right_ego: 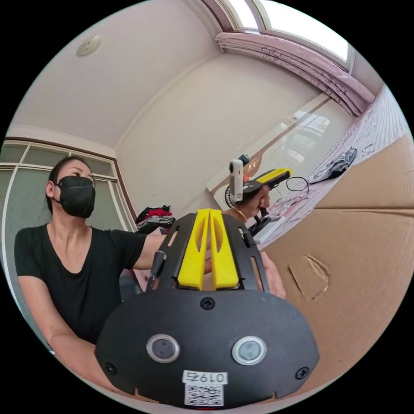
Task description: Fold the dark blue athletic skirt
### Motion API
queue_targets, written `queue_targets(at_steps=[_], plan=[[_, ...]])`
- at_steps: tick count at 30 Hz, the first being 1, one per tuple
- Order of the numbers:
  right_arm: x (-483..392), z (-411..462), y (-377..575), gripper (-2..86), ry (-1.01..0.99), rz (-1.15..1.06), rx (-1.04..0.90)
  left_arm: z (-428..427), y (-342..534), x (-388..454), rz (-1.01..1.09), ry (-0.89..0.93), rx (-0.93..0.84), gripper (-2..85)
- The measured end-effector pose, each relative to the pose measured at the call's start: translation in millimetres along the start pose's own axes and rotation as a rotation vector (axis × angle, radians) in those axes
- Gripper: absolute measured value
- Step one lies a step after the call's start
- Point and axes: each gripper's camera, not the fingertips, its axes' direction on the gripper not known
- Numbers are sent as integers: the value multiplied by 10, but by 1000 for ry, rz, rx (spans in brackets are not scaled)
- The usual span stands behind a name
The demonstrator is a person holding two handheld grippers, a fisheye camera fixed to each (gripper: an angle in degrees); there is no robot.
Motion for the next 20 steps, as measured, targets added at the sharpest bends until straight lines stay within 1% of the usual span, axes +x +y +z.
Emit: queue_targets(at_steps=[2,4,6,7,8,9,10,12,13,14,16,19,20], plan=[[336,149,35,-8,-2,59,-35,560,-272,128,85,-38,-20,63],[586,195,87,-8,-3,113,-20,994,-480,97,59,2,-84,78],[768,182,153,-8,31,139,38,1398,-675,-128,-99,142,-142,91],[883,194,189,-8,31,140,60,1649,-781,-344,-239,261,-169,96],[1011,232,210,-8,21,144,59,1857,-873,-534,-346,331,-174,97],[1074,255,219,-8,20,146,57,1930,-924,-597,-370,333,-165,95],[1186,292,238,-8,20,142,59,2047,-1051,-658,-365,311,-151,92],[1357,320,277,-8,27,146,81,2231,-1282,-629,-274,276,-194,84],[1480,328,306,-8,20,152,102,2321,-1426,-573,-206,216,-210,78],[1607,341,331,-8,13,161,118,2426,-1549,-495,-122,189,-234,74],[1781,376,370,-8,8,166,134,2626,-1695,-421,-51,140,-313,69],[2024,473,423,-8,19,161,132,2891,-1834,-392,-4,134,-386,59],[2119,509,447,-8,25,162,134,2954,-1880,-435,-17,122,-392,51]])
